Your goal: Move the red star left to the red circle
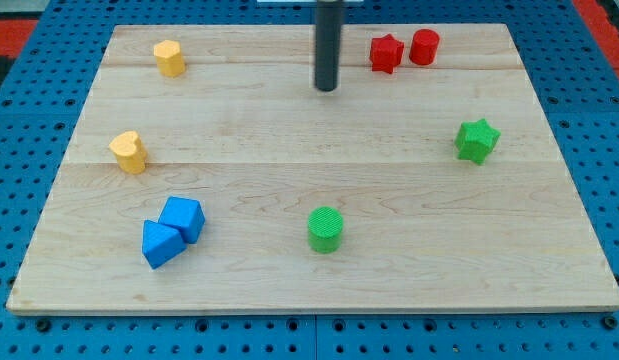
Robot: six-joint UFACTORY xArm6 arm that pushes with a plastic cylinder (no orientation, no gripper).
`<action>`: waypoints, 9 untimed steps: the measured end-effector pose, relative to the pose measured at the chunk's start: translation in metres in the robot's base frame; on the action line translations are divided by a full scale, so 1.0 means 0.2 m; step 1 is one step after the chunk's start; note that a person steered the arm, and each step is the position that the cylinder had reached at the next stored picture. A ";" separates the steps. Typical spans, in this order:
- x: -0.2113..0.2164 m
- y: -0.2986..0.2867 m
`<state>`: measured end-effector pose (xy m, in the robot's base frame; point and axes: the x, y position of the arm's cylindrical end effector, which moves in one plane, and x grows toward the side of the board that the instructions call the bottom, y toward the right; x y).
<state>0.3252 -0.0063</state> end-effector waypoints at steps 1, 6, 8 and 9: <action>0.19 -0.36; 0.48 -0.96; 0.11 -0.94; -0.05 -0.94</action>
<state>0.3160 -0.1951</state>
